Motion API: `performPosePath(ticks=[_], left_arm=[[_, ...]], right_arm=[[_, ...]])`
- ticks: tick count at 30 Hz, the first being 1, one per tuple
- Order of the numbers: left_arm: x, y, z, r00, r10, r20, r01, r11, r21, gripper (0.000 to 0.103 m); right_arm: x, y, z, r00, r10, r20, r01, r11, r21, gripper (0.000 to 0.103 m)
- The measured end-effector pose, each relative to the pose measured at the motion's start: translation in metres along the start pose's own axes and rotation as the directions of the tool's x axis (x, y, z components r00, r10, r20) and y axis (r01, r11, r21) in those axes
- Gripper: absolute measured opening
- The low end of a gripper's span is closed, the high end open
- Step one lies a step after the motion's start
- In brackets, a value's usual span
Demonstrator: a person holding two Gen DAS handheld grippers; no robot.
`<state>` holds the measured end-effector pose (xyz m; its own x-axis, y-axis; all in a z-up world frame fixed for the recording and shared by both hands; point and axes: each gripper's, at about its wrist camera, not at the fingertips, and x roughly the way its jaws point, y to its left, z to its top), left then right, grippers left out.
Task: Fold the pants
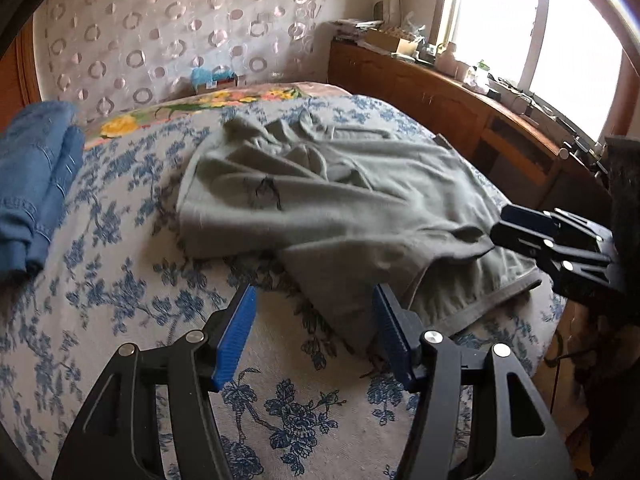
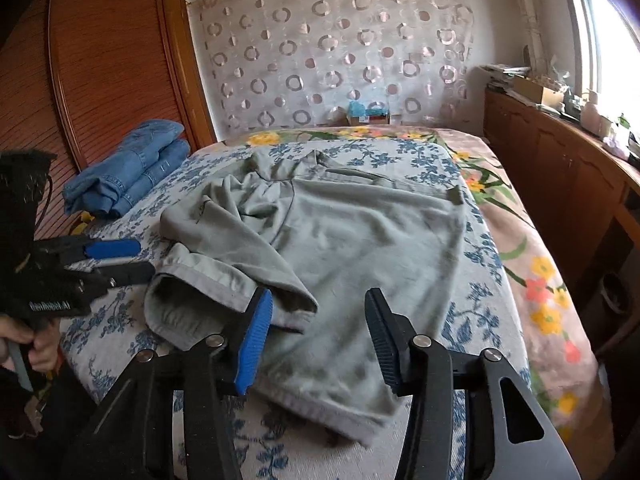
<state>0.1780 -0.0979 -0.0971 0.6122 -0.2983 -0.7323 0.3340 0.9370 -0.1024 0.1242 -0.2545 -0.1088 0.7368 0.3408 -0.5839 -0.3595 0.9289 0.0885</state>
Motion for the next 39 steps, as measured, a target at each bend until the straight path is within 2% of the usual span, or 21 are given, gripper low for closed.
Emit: performPosePath(ticks=[5,9,11,13,16,22,27,39], left_arm=[[0.009,0.004,-0.011,1.000,0.013,-0.029,-0.013,1.000,-0.003,0.061],[0.005,0.007,-0.016,1.000,0.008,-0.016,-0.009,1.000,-0.010,0.061],[0.003,0.008,-0.017,1.000,0.006,-0.014,-0.006,1.000,-0.013,0.061],[-0.001,0.008,-0.018,1.000,0.005,-0.008,-0.006,1.000,-0.018,0.061],[-0.008,0.010,-0.018,1.000,0.000,0.008,0.000,1.000,-0.029,0.061],[-0.025,0.013,-0.012,0.998,-0.011,0.069,0.015,0.998,-0.058,0.061],[-0.032,0.011,-0.007,0.995,-0.014,0.097,0.020,0.998,-0.063,0.061],[-0.020,-0.010,-0.002,0.996,-0.031,0.087,0.033,0.999,-0.028,0.061]], right_arm=[[0.021,0.003,0.004,0.998,-0.006,-0.059,0.005,1.000,-0.029,0.042],[0.031,0.008,0.008,0.996,-0.004,-0.088,-0.001,0.999,-0.047,0.040],[0.037,0.011,0.010,0.995,-0.003,-0.100,-0.003,0.999,-0.051,0.032],[0.041,0.014,0.012,0.995,0.005,-0.100,-0.011,0.998,-0.054,0.016],[0.036,0.018,0.012,0.998,0.001,-0.063,-0.005,0.998,-0.062,0.007],[0.003,0.023,0.011,0.999,0.017,0.049,-0.014,0.998,-0.057,0.005],[-0.021,0.020,0.003,0.995,-0.018,0.100,0.024,0.998,-0.054,0.005],[-0.050,-0.001,-0.026,0.995,-0.066,0.073,0.066,0.998,0.004,0.004]])
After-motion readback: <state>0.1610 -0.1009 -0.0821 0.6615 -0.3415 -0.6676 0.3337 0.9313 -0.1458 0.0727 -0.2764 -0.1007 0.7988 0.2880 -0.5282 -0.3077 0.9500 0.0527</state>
